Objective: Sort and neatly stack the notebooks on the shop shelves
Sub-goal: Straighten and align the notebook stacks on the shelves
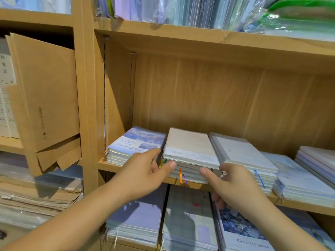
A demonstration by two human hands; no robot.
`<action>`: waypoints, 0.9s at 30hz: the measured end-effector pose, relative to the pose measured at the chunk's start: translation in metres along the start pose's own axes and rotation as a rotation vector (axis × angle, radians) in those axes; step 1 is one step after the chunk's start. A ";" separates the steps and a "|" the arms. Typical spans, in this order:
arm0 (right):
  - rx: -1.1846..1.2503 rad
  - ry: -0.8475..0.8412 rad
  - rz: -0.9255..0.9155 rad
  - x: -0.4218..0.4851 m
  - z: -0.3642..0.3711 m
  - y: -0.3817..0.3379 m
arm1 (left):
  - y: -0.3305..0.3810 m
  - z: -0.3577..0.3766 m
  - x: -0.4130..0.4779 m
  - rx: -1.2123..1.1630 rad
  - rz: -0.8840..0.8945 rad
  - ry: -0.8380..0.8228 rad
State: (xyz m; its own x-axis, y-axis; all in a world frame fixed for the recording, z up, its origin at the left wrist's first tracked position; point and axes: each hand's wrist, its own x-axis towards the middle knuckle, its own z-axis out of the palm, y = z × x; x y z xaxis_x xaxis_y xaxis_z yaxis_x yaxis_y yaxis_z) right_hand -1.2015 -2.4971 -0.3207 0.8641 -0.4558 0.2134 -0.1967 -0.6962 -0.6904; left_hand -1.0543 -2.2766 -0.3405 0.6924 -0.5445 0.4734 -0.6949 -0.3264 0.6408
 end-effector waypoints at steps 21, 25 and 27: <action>-0.082 0.121 -0.012 0.026 0.008 -0.010 | 0.006 -0.001 0.047 0.223 -0.060 -0.012; -0.032 0.151 0.012 0.029 0.012 -0.011 | 0.011 -0.001 0.055 0.313 -0.045 -0.052; -0.022 0.169 0.006 0.029 0.013 -0.010 | 0.012 -0.001 0.056 0.260 -0.061 -0.027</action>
State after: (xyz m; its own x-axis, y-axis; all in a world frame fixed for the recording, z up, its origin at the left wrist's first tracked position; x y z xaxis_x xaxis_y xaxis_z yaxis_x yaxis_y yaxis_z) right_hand -1.1681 -2.4961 -0.3162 0.7731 -0.5456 0.3236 -0.2134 -0.7041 -0.6773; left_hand -1.0238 -2.3096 -0.3056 0.7317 -0.5371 0.4196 -0.6807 -0.5453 0.4891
